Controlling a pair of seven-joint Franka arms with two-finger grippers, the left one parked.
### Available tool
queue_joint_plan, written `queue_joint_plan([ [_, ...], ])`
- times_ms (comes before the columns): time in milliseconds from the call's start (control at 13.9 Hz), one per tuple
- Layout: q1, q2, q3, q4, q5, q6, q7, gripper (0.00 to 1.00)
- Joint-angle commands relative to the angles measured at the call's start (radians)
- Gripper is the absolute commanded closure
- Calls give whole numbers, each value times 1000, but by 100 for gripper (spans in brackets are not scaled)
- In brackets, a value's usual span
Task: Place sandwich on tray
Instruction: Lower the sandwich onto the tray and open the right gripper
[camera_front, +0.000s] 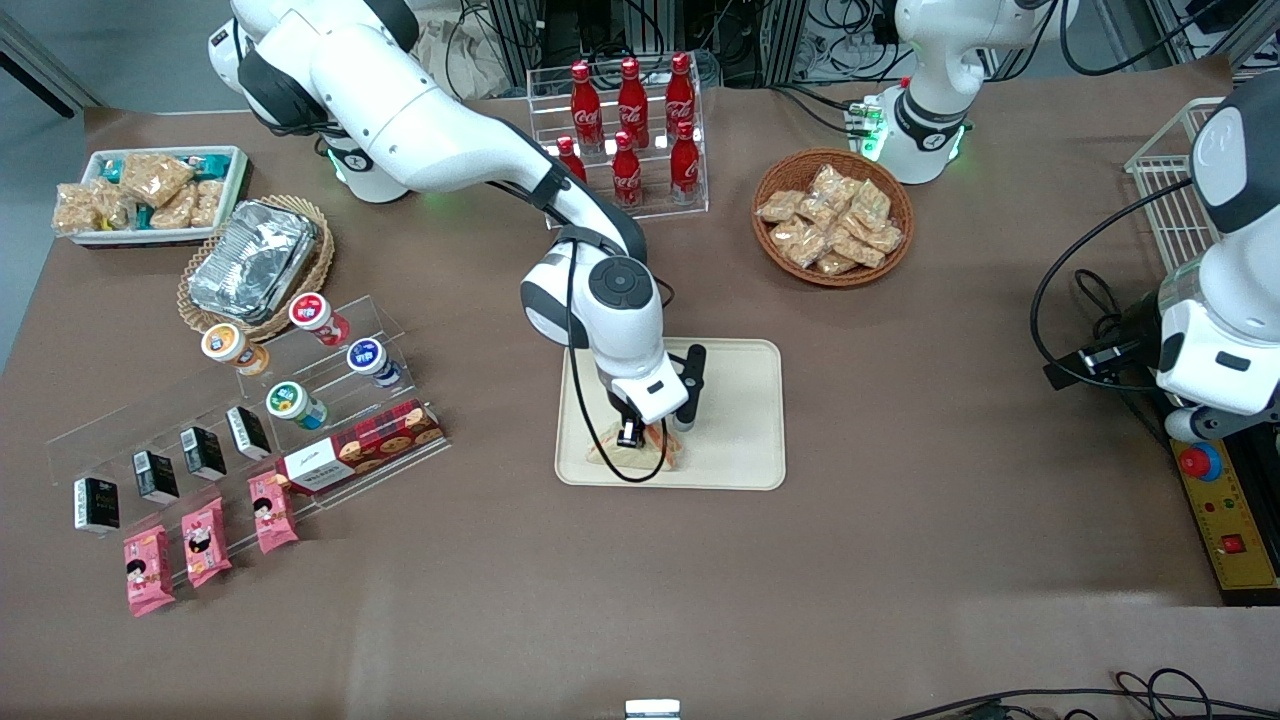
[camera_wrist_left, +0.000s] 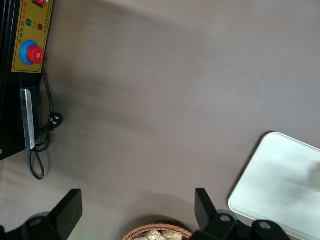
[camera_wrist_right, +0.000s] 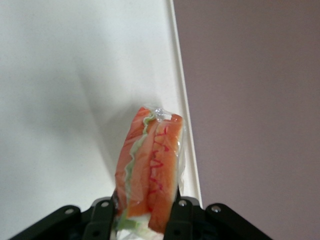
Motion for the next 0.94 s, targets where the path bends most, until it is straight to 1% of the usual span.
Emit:
queue_joint_plan([
  [0,6,34,-5,31,-22,47,-4,53],
  [144,6,31,-3,31,-20,50,-5,53],
  [216,8,34,-3,31,-19,51,-1,48],
  [288,6,33,-3,31,-14,51,5,4],
  [360,3,28,-3,31,-11,51,4,0],
  [647,-14,-10,8,29,-2,22,1,0],
  [791,-35,-80,21,-9,65,-55,2,0],
  [863,-52,-119,21,-14,100,-121,1,0],
])
